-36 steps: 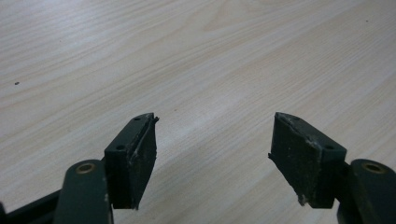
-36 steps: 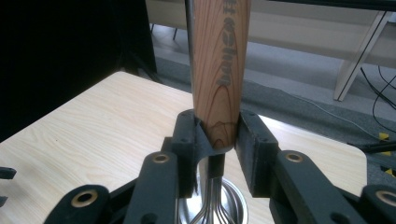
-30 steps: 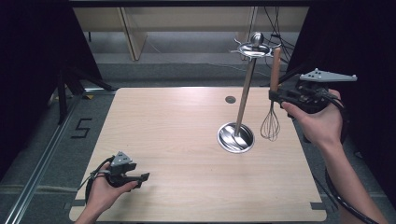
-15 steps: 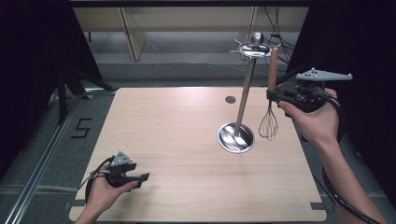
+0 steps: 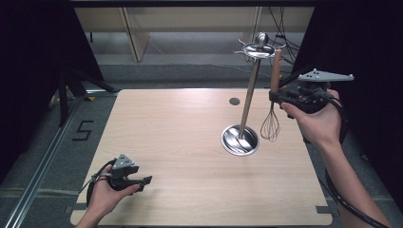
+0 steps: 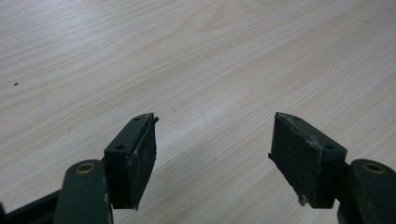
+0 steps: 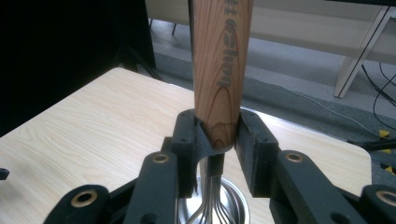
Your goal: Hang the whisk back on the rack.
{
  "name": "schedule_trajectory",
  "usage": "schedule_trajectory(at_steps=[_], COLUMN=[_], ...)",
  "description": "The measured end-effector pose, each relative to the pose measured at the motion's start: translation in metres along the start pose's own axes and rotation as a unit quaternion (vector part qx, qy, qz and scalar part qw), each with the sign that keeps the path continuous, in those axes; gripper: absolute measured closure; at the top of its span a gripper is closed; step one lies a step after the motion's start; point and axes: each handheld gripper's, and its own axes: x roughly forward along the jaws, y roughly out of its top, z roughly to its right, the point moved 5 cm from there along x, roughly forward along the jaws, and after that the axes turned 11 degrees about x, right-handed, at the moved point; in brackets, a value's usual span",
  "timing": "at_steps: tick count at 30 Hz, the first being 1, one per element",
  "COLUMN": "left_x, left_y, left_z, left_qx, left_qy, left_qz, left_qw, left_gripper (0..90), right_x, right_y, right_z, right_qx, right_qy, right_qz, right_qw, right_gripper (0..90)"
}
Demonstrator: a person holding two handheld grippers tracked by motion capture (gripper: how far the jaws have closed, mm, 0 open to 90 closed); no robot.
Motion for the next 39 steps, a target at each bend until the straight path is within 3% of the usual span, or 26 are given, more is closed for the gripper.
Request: schedule_trajectory(at_steps=[1, 7, 8, 9, 17, 21, 24, 25, 26, 33, 37, 38, 39], left_x=[0.0009, 0.0007, -0.0005, 0.0009, 0.0010, 0.0007, 0.0007, 0.0007, 0.0002, 0.0000, 0.0002, 0.0022, 0.0022], left_y=[0.0009, 0.0007, -0.0005, 0.0008, 0.0007, 0.0008, 0.0007, 0.0007, -0.0001, -0.0004, -0.0005, 0.0011, 0.0011], left_z=[0.0012, 0.0010, -0.0008, 0.0012, 0.0018, 0.0011, 0.0011, 0.0011, 0.0001, -0.0001, 0.0000, 0.0023, 0.0023], left_qx=[-0.009, -0.007, 0.006, -0.008, -0.013, -0.006, -0.006, -0.006, 0.001, 0.005, 0.006, -0.009, -0.009], left_qy=[0.000, 0.000, 0.000, 0.000, -0.001, -0.001, 0.000, 0.000, -0.001, -0.001, -0.001, -0.001, -0.001], left_qz=[0.008, 0.006, -0.005, 0.007, 0.007, 0.006, 0.006, 0.006, -0.001, -0.008, -0.008, 0.008, 0.008], left_qw=[0.9999, 1.0000, 1.0000, 0.9999, 0.9999, 1.0000, 1.0000, 1.0000, 1.0000, 1.0000, 1.0000, 0.9999, 0.9999], left_gripper=[30.6, 30.6, 30.6, 30.6, 30.6, 30.6, 30.6, 30.6, 30.6, 30.6, 30.6, 30.6, 30.6], right_x=[-0.0001, 0.0017, 0.0020, 0.0027, 0.0051, 0.0058, 0.0049, 0.0062, 0.0059, 0.0026, -0.0006, -0.0007, -0.0005], right_y=[0.0001, -0.0024, -0.0034, -0.0039, -0.0064, -0.0070, -0.0079, -0.0068, -0.0072, -0.0061, -0.0072, -0.0081, -0.0086], right_z=[0.0000, -0.0002, 0.0004, -0.0002, 0.0000, 0.0014, 0.0002, 0.0025, 0.0024, 0.0047, 0.0050, 0.0072, 0.0083], right_qx=[-0.001, -0.002, -0.002, 0.002, -0.004, -0.016, -0.009, -0.026, -0.027, -0.047, -0.043, -0.047, -0.047], right_qy=[0.000, 0.002, -0.006, -0.002, -0.005, -0.008, -0.007, -0.011, -0.006, -0.019, -0.026, -0.029, -0.031], right_qz=[0.000, -0.003, -0.003, -0.005, -0.007, -0.002, -0.008, 0.006, 0.000, 0.004, 0.003, 0.012, 0.019], right_qw=[1.0000, 1.0000, 1.0000, 1.0000, 1.0000, 0.9998, 0.9999, 0.9996, 0.9996, 0.9987, 0.9988, 0.9984, 0.9982], right_gripper=[70.7, 70.6, 70.6, 70.6, 70.5, 70.3, 70.1, 70.0, 69.6, 60.8, 57.0, 54.0, 52.6])
